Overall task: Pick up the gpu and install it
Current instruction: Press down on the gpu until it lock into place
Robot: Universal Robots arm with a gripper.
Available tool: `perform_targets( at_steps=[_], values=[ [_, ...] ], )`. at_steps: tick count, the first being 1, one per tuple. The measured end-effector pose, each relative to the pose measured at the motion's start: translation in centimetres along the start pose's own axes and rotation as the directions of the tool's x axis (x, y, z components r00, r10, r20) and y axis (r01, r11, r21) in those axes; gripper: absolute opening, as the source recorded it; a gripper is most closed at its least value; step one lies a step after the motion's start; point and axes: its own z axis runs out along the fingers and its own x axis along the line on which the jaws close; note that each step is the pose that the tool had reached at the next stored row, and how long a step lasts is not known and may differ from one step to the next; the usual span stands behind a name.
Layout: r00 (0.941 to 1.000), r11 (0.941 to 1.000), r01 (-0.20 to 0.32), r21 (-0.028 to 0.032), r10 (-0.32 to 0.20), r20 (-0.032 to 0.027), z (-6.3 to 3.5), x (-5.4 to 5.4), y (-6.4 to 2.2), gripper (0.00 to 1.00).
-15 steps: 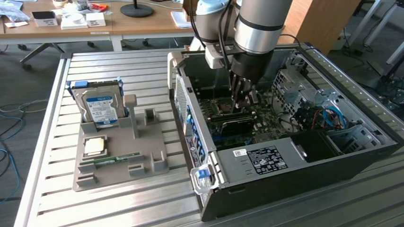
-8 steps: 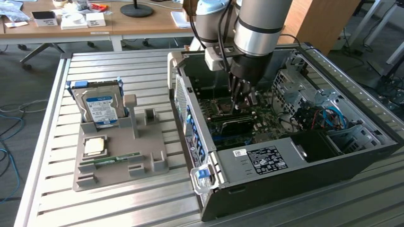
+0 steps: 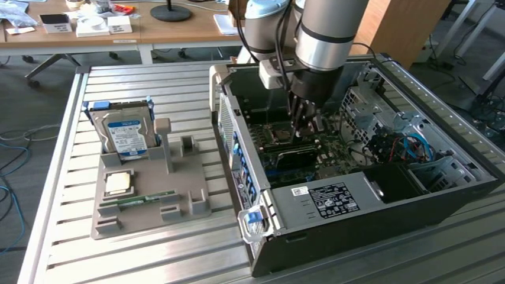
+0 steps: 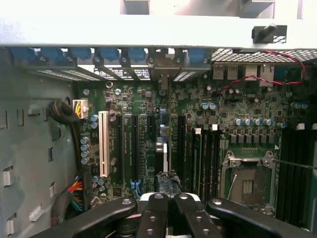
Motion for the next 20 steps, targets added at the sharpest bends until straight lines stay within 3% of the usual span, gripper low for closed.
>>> perform_targets(
  at_steps=[11, 14, 18, 20],
  values=[
    [1.0000, 1.0000, -0.003, -0.0003, 0.003, -0.0004, 0.09, -0.19, 0.08, 0.11],
    [1.0000, 1.0000, -0.003, -0.0083, 0.003, -0.0026, 0.10, -0.18, -0.02, 0.11],
    [1.0000, 0.9996, -0.003, -0.0290, 0.003, -0.0047, 0.13, -0.19, -0.19, 0.11],
    [1.0000, 0.9995, -0.004, -0.0315, 0.003, -0.0049, 0.18, -0.19, -0.18, 0.11]
  ],
)
